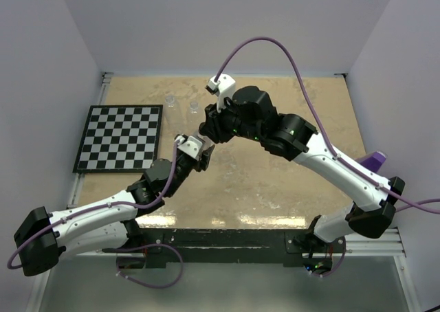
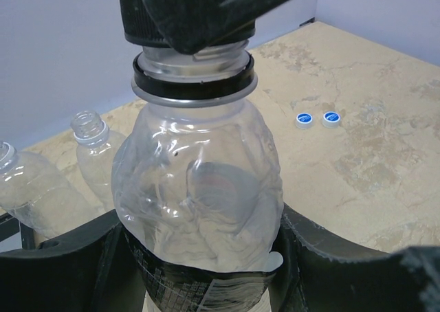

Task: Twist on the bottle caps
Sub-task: Screw the bottle cap onto the plastic bottle.

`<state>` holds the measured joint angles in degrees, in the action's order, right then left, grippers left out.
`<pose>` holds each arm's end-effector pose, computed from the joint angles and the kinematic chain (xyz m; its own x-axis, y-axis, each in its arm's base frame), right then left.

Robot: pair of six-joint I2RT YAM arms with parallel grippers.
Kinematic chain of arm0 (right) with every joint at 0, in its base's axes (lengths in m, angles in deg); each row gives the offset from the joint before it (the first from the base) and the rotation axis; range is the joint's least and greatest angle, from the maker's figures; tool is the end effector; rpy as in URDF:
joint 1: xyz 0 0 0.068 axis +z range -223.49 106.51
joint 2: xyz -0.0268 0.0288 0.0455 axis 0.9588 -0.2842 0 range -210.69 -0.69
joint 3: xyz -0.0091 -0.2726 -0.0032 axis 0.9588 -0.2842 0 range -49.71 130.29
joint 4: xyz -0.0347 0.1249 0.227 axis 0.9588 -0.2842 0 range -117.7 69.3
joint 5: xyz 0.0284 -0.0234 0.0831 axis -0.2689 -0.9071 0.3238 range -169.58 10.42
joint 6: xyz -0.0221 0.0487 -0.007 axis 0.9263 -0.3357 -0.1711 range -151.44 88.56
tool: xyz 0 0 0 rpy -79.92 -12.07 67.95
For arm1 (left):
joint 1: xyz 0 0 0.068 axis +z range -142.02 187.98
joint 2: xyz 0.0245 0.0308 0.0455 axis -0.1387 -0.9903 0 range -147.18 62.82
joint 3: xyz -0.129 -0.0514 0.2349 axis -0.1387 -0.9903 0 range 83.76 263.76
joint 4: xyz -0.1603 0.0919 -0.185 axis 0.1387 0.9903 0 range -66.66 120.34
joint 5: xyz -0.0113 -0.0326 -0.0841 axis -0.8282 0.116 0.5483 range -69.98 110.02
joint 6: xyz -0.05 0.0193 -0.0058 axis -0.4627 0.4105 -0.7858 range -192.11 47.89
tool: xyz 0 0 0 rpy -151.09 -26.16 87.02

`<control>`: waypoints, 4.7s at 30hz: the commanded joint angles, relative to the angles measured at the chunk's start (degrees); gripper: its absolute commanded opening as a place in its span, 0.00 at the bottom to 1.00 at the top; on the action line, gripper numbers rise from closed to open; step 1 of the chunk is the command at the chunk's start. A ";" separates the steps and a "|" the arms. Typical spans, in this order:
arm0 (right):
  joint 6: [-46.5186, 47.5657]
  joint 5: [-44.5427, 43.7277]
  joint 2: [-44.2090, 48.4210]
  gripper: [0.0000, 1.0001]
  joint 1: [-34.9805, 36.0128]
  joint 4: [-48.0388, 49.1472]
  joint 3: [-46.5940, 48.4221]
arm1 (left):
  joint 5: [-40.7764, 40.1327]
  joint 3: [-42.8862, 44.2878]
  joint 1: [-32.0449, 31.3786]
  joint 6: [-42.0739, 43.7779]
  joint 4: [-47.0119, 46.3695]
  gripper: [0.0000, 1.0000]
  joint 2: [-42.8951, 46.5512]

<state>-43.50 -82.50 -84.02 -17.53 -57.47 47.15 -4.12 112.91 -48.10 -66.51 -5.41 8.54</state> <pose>0.1773 0.2593 0.4481 -0.3834 -0.1948 -0.9028 -0.7375 0.6530 0.1723 0.1346 -0.1739 0.2849 0.0867 0.0309 -0.9958 0.5235 0.8490 0.0719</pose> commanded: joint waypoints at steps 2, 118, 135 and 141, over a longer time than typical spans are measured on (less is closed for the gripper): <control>-1.66 1.07 -1.84 0.13 1.16 -4.18 -0.97 | 3.31 3.46 -1.67 -0.42 -13.79 0.00 1.46; 5.21 12.16 9.24 0.01 -7.02 7.77 -12.39 | 10.97 14.97 -1.66 -4.37 5.03 0.00 -1.35; -3.50 -3.32 8.97 0.10 -1.47 12.51 -15.56 | -9.35 16.38 -8.61 -4.82 -1.31 0.00 -7.77; -2.36 -0.60 11.61 0.48 -1.47 13.39 -15.21 | -8.03 13.84 -7.65 -7.08 2.03 0.00 -5.84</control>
<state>-45.53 -85.10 -73.90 -19.80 -44.27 33.16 -15.01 124.82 -55.25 -72.06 2.65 -0.09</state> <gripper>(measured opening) 0.394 0.610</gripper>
